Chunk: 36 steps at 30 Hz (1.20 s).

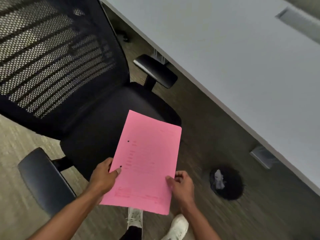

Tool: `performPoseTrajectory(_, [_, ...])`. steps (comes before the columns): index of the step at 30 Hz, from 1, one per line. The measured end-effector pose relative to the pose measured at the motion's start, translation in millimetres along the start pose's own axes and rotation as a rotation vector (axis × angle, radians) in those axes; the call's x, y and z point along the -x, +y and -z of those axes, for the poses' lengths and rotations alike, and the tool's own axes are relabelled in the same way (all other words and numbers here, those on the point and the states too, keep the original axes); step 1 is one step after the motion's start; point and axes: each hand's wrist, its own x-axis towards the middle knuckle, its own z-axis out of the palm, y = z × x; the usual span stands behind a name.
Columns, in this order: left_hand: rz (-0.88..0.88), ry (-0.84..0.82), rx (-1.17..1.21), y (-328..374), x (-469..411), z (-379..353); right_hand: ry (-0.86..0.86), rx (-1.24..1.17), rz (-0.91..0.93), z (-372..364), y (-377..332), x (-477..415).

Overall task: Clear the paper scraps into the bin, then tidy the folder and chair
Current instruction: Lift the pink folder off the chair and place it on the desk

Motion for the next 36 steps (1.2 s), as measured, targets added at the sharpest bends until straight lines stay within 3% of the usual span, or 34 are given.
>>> performPoseTrajectory(9, [-0.094,0.03,-0.12,59.4,71.3,-31.5,0.035,-0.013,0.094,93.5,-19.7,56.8])
performPoseTrajectory(24, [-0.162,-0.059,-0.172,139.0,188.4,-119.6,0.02,0.046,0.226,287.5,-46.8,113.2])
performPoseTrajectory(36, [-0.274,-0.025,-0.243,193.7,182.6,-146.3,0.079,0.001,0.275,326.7,-66.9,96.3])
